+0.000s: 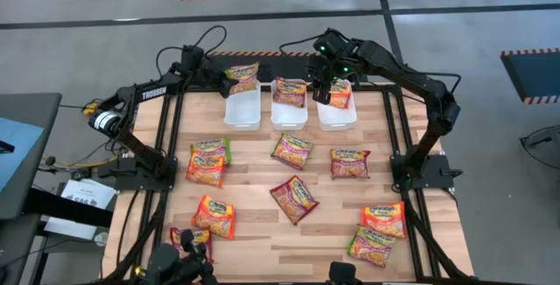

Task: Sort Maruchan noodles
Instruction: Put the green noodle pack into the left white bin, then put the orange noodle pack into the right white bin

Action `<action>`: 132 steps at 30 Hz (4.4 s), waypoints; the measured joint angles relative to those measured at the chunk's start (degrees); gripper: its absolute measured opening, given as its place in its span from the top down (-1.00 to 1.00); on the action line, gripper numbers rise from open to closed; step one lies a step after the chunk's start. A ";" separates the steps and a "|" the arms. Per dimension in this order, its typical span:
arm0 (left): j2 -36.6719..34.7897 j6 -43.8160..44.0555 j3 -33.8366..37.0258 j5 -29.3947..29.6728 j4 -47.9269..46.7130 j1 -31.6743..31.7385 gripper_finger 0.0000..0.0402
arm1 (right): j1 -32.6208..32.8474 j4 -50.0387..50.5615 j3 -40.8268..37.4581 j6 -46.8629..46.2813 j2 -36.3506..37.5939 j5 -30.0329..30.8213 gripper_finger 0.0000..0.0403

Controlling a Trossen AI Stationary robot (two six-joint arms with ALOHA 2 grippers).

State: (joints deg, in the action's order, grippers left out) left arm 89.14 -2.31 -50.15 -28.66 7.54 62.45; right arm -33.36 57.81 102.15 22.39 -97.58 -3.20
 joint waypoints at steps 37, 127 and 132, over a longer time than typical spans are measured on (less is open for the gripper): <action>0.02 0.02 0.00 6.47 -2.88 -2.72 0.10 | 1.84 0.41 -0.04 -1.38 -0.02 0.04 0.19; -5.16 6.04 -15.10 -3.82 -42.14 -59.62 0.00 | 69.54 11.99 -43.60 -87.68 16.85 -4.24 -0.01; -5.14 6.47 -15.10 -3.60 -41.35 -60.58 0.00 | 73.11 11.37 -45.38 -88.56 14.00 -4.80 -0.17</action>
State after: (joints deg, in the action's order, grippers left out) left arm 84.01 4.16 -65.25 -32.26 -33.81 1.87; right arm 39.75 69.18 56.77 -66.16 -83.58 -8.00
